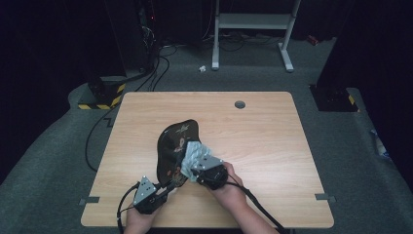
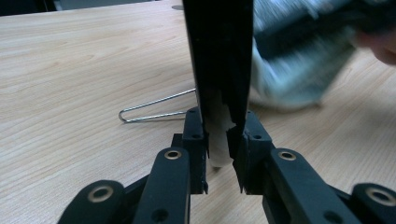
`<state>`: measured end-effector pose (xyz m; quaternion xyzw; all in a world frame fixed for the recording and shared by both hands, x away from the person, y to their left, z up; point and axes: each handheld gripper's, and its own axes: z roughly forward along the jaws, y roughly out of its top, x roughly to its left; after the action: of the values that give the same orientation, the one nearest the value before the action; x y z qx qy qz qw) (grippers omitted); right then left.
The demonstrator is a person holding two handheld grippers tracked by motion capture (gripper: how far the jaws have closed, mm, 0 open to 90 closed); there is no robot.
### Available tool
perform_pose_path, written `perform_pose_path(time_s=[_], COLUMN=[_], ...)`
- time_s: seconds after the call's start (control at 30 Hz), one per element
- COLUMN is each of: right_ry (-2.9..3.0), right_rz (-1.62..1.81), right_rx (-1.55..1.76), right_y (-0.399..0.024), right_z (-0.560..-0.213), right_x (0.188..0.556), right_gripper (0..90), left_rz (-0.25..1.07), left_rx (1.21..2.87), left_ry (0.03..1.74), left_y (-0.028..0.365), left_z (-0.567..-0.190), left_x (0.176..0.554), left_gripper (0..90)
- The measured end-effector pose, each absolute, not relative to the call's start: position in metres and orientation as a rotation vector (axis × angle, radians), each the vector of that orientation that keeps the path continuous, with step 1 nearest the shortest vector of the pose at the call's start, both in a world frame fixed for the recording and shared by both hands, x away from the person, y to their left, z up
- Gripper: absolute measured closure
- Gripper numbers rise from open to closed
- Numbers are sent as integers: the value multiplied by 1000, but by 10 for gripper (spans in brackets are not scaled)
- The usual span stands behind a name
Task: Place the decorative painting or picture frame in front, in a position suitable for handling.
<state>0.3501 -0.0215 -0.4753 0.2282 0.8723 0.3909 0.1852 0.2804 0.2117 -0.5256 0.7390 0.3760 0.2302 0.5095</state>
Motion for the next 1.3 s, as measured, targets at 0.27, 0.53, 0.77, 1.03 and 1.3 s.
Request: perform_pose_path(time_s=[0.27,0.53,0.77,1.03,1.3], right_ry=[2432,2426,2540,2495,2418], right_rz=[1050,986,1004,949,896], right_rx=[783,857,658,763,964], right_y=[-37,-46,-23,-33,-52], right_z=[-485,-494,-500,-503,-505], right_x=[383,397,351,378,418], right_gripper=[677,678,677,678,678], left_rz=[548,547,546,541,541], left_rx=[1776,1778,1779,1775,1777], left_ry=[909,908,910,911,910], left_y=[212,212,212,212,212], left_z=[-526,-526,-526,-526,-526], left_x=[281,281,281,281,281], left_gripper=[765,765,765,766,765])
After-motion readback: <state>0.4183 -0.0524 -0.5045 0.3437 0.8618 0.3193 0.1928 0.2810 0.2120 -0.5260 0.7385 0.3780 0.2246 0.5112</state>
